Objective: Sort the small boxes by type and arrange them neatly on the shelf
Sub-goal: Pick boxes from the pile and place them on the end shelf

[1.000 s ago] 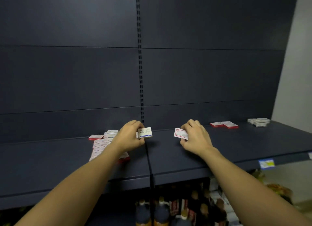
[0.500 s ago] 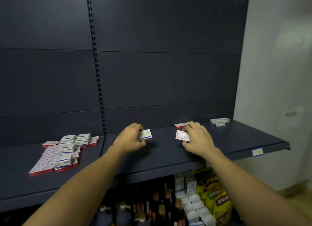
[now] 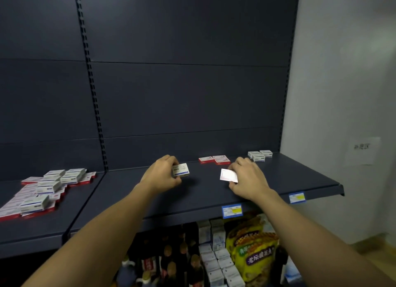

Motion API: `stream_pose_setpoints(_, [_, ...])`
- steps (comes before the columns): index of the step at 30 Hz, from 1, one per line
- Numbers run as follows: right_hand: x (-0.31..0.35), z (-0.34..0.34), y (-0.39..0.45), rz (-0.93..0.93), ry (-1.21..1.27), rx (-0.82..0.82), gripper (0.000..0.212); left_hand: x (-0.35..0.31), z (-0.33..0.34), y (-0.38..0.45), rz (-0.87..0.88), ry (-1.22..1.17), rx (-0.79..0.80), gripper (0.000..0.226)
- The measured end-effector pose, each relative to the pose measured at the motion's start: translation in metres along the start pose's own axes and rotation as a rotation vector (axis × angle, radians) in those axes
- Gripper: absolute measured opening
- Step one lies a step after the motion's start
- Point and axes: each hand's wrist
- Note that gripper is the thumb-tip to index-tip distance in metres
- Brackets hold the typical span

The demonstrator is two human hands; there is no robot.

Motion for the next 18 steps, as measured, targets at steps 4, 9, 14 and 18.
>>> stream_pose_setpoints(4, [-0.027,0.011,0.006,0.018,0.012,0.007,0.041,-0.008,0.02,0.021,0.012,0.0,0.004,0.037])
stream_pose_setpoints(9, [-0.059,0.029,0.025,0.035,0.026,0.003,0.04,-0.006,0.049,0.052,0.007,-0.03,0.015,0.034])
stream_pose_setpoints(14, [-0.081,0.043,0.062,-0.002,0.001,0.009,0.039,-0.002,0.071,0.092,0.009,-0.059,-0.005,0.033])
stream_pose_setpoints(18, [-0.097,0.054,0.098,0.001,0.005,0.01,0.04,-0.001,0.084,0.127,0.02,-0.063,0.0,0.035])
Point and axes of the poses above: each hand's wrist, its own y-axis towards the middle knuckle, its own z-axis out of the palm, x = y × z, and after that the axes turned 5 degrees about -y, right-handed
